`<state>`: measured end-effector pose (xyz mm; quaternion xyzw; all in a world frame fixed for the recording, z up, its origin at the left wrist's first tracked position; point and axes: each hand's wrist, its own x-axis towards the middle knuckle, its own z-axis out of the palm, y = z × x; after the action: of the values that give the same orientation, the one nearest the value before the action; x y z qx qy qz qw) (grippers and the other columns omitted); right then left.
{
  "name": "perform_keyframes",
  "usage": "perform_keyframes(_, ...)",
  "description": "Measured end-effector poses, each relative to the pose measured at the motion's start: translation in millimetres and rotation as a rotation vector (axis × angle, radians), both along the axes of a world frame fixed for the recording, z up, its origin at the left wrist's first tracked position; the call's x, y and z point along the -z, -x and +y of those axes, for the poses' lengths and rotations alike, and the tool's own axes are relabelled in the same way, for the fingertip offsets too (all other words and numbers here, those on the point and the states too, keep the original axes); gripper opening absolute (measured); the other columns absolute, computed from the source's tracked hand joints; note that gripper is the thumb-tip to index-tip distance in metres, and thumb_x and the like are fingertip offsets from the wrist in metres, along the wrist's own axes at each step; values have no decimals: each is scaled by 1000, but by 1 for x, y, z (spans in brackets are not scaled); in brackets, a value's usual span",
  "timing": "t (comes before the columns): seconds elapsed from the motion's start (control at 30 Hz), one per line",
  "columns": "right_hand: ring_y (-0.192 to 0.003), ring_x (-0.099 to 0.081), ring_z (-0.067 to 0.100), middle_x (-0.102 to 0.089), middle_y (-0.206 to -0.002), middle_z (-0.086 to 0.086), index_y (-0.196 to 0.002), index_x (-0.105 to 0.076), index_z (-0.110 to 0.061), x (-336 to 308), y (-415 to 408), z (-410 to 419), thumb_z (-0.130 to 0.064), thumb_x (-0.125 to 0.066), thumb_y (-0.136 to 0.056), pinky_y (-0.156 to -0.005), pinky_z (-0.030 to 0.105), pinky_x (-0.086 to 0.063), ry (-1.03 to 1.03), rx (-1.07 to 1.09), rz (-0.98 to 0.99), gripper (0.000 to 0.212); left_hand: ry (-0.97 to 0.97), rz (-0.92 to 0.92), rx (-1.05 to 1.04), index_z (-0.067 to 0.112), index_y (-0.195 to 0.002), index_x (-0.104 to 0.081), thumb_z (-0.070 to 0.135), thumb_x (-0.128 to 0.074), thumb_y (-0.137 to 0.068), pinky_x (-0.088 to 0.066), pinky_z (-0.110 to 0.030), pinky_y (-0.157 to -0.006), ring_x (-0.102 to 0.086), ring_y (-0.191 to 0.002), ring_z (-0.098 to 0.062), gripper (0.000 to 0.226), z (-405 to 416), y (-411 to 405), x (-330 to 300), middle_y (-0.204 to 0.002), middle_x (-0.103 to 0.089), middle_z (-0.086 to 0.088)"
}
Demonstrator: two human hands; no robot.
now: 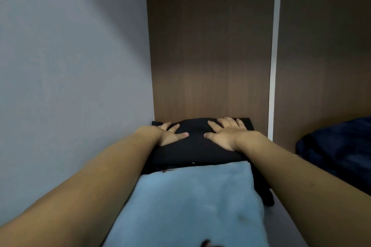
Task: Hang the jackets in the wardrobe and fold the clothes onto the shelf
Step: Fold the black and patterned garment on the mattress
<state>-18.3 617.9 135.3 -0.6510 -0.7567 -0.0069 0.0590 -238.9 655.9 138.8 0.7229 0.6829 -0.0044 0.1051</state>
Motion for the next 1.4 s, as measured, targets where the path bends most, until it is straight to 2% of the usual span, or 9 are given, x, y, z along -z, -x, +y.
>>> perform_keyframes(0.3,-150,15,17,4,-165,-2,-155,-2,-39,-2,0,0,-66,-22,-95,-119,43,14,9,7,3,69,-9,69,-7,42,-156,2,86,-21,-84,-5,-52,-122,-3,-153,-28,87,0,-3,-9,-166,5,9)
perform_keyframes(0.4,-151,5,20,-2,-165,0,-157,-4,-31,-18,-4,-10,-65,-27,-96,-122,43,2,18,-4,7,73,-48,145,-12,39,-157,-5,79,-29,-89,-10,-53,-121,-9,-152,-28,82,-10,-3,-27,-166,-4,4)
perform_keyframes(0.5,-151,-8,25,-4,-165,3,-157,-7,-20,-43,-15,-34,-59,-40,-97,-122,42,-11,-42,15,138,80,-140,135,-8,35,-158,-8,70,-34,-95,-12,-53,-121,-12,-152,-31,77,-30,-4,-57,-166,-7,-3)
perform_keyframes(0.67,-149,-16,26,-9,-164,4,-157,-9,-17,-74,-32,-97,-52,-49,-96,-119,37,-18,-168,24,141,81,-354,61,25,34,-158,-6,65,-32,-98,-10,-52,-122,-8,-152,-30,72,-88,-7,-97,-166,-5,-2)
perform_keyframes(0.87,-150,-15,24,-7,-165,3,-157,-8,-18,-92,-56,-201,-48,-48,-98,-118,37,-18,-232,30,118,78,-637,175,172,37,-157,-8,60,-24,-101,-9,-51,-122,-12,-151,-31,62,-182,-32,-107,-165,-14,-2)
perform_keyframes(1.13,-145,-27,29,-23,-161,9,-155,-19,-14,-94,-102,-320,-39,-53,-95,-113,37,-28,-309,58,147,74,-776,-49,290,29,-156,-15,52,-31,-102,-12,-50,-121,-21,-148,-30,61,-296,-83,-102,-162,-23,-6)
perform_keyframes(1.33,-133,-41,35,-40,-148,17,-144,-37,-6,-69,-140,-405,-31,-56,-91,-108,41,-38,-285,168,130,61,-801,-8,427,24,-155,-20,47,-34,-102,-11,-51,-121,-23,-147,-26,60,-369,-133,-76,-160,-28,-5)
perform_keyframes(1.4,-133,-41,34,-40,-148,16,-143,-38,-6,-64,-151,-439,-28,-56,-91,-107,40,-37,-285,215,118,59,-814,-15,491,23,-155,-21,46,-35,-102,-11,-50,-121,-23,-147,-25,60,-392,-150,-69,-160,-29,-4)
